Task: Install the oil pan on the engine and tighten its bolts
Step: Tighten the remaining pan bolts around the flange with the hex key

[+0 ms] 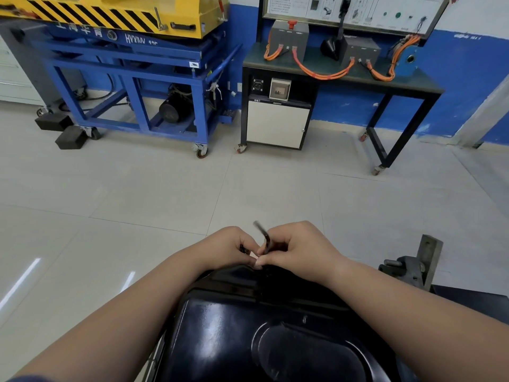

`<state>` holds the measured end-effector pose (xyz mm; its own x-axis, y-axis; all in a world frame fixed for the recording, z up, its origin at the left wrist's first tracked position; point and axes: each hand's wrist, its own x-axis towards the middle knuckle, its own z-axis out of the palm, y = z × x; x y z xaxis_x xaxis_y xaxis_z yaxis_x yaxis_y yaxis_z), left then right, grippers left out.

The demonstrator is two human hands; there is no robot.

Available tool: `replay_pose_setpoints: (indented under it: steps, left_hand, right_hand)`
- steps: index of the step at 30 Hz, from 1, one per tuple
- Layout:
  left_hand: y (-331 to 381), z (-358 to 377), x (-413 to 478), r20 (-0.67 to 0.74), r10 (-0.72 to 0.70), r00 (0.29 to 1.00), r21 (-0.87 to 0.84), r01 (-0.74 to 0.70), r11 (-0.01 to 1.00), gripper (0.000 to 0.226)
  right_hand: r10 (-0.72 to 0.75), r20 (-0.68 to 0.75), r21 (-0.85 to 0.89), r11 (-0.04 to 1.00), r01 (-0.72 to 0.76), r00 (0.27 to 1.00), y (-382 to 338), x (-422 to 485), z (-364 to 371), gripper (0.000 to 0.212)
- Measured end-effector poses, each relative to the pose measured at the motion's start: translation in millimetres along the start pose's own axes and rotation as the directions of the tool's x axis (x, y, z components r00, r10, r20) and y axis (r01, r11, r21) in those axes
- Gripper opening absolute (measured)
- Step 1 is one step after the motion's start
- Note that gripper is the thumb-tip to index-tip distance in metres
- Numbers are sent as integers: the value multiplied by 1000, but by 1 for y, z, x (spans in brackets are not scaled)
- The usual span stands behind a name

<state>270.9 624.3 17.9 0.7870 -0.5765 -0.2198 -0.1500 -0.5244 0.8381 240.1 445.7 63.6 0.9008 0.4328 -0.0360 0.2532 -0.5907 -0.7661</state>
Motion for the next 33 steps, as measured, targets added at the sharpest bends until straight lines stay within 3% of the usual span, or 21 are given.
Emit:
replay_pose_setpoints:
  steps: [3, 7, 12, 17, 21, 24, 27, 30, 33]
  left_hand:
    - [2, -1, 1, 7, 10, 1000, 5, -10, 1000, 39]
    - [1, -1, 0, 12, 12, 1000, 3, -12, 1000, 35]
    - [0, 1, 0, 35, 18, 999, -30, -17, 999, 41]
    - [0, 1, -1, 12, 13, 1000, -29, -13, 1000, 27]
    - [-1, 0, 0, 4, 23, 1000, -29, -22, 999, 34]
    - [-1, 0, 0, 3, 18, 1000, -23, -18, 1000, 35]
    - [-1, 0, 0, 0, -1, 1000, -3, 1, 1000, 31]
    - [-2, 2, 0, -8, -31, 1000, -26, 30, 999, 46]
    - [-1, 2, 0, 36, -7, 999, -29, 8, 1000, 34]
  right_hand:
    - [-41, 13, -58, 997, 42, 999, -2, 2, 0, 25]
    - [-44, 79, -37, 998, 47, 996, -4, -2, -2, 6]
    - [-39, 134, 6, 999, 38, 990, -2, -7, -4, 21]
    - [8, 62, -4, 1000, -8, 998, -1, -2, -2, 8]
    - [-30, 23, -41, 999, 30, 999, -4, 2, -1, 22]
    - [8, -5, 56, 998, -8, 1000, -2, 2, 1, 26]
    - [19, 77, 62, 998, -24, 997, -1, 1, 0, 11]
    - [-20, 179, -5, 1000, 21, 984, -1, -1, -1, 23]
    - [5, 139, -13, 1000, -3, 990, 1, 0, -3, 14]
